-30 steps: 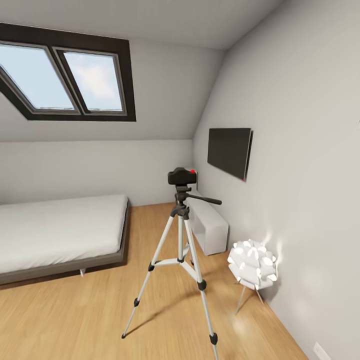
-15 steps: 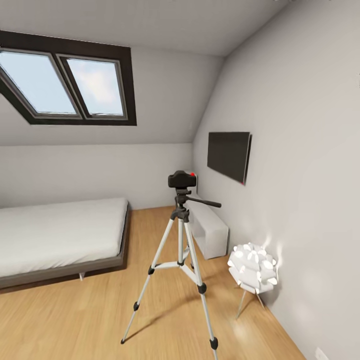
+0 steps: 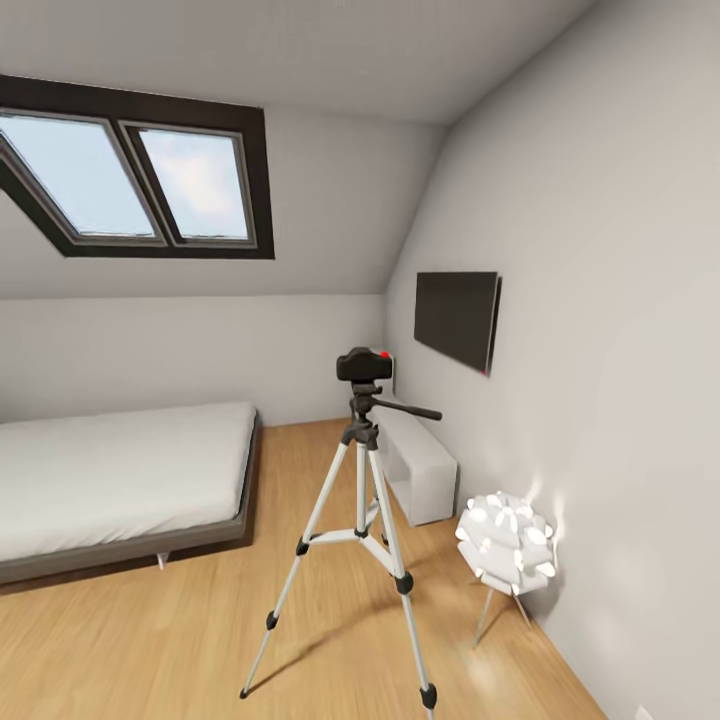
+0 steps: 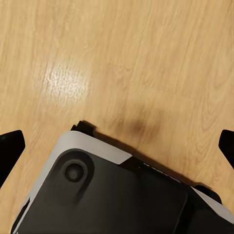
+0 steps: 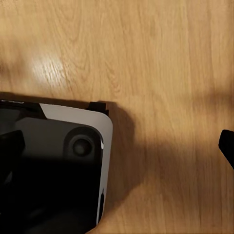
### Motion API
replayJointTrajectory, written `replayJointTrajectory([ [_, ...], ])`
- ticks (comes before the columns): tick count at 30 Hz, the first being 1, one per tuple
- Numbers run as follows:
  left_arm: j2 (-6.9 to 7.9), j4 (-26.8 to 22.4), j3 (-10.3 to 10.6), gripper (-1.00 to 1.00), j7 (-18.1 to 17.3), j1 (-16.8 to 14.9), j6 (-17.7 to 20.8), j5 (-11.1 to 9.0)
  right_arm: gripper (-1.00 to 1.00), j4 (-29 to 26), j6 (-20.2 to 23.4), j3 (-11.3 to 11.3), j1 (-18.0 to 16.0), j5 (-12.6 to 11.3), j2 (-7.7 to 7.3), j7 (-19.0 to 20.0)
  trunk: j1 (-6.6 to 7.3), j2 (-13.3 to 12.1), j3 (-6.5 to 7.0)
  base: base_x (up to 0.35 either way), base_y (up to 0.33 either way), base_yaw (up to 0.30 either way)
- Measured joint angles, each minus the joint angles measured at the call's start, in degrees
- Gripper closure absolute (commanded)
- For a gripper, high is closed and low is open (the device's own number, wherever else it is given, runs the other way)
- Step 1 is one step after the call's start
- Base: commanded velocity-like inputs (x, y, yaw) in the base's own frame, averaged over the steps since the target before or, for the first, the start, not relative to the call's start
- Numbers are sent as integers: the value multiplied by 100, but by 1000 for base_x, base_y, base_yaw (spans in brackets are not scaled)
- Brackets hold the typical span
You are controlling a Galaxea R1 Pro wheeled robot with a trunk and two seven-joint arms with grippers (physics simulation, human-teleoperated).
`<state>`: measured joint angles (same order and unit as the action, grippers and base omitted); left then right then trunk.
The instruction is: Attach the digital camera to the camera tripod in the bedroom.
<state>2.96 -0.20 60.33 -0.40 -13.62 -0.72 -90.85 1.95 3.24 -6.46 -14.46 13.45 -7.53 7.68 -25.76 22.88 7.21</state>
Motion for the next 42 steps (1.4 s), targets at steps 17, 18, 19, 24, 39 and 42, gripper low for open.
replayJointTrajectory([
  [17, 18, -3, 15, -100, 0, 0, 0, 12, -100, 0, 0, 0, 0, 0, 0, 0, 0, 0, 125, 0, 0, 0],
  [18, 19, -3, 16, -100, 0, 0, 0, 13, -100, 0, 0, 0, 0, 0, 0, 0, 0, 0, 131, 0, 0, 0],
  [19, 19, -3, 17, -100, 0, 0, 0, 11, -100, 0, 0, 0, 0, 0, 0, 0, 0, 0, 138, 0, 0, 0],
  [24, 15, -4, 18, -100, 3, 0, 0, 7, -100, 0, -5, 0, 0, 0, 0, 0, 0, 0, 162, 0, 0, 0],
  [39, -44, -4, 1, -100, 0, 0, 3, -2, -100, -12, -34, 8, 0, 61, -8, 6, 0, -1, 172, 0, 0, 0],
  [42, -50, -4, -3, -100, 0, 0, 4, 2, -100, -10, -31, 10, 0, 66, -8, 7, 0, -1, 172, 0, 0, 0],
])
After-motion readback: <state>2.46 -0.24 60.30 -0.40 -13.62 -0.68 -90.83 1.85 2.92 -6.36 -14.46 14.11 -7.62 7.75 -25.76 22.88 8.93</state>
